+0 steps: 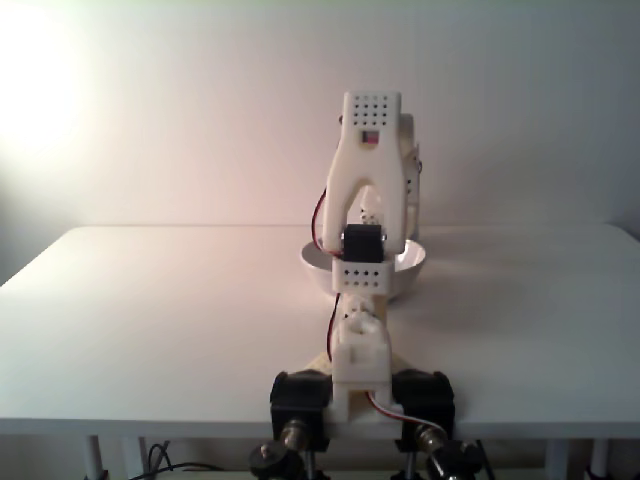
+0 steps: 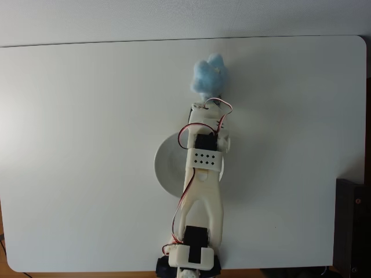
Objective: Grasp a skyblue doll and put it into the bowl.
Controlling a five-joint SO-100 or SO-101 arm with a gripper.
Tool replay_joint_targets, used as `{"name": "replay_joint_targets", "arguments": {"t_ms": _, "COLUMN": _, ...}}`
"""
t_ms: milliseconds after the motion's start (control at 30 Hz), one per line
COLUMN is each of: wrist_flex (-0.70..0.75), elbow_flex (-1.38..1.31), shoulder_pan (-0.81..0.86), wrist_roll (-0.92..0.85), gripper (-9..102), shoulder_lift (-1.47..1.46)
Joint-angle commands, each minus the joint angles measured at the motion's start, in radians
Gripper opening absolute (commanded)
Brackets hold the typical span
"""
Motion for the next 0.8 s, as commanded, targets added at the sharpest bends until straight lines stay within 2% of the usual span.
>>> {"name": "replay_joint_targets", "arguments": {"t_ms": 0, "wrist_flex": -0.003, "elbow_flex": -0.017, "shoulder_pan": -0.003, "wrist_roll": -0.006, "gripper": 0, "shoulder_lift": 0.104}}
{"name": "replay_joint_targets", "arguments": {"t_ms": 433, "wrist_flex": -0.003, "elbow_flex": -0.015, "shoulder_pan": -0.005, "wrist_roll": -0.006, "gripper": 0, "shoulder_lift": 0.360}}
{"name": "replay_joint_targets", "arguments": {"t_ms": 767, "wrist_flex": -0.002, "elbow_flex": -0.015, "shoulder_pan": -0.018, "wrist_roll": -0.006, "gripper": 2, "shoulder_lift": 0.376}}
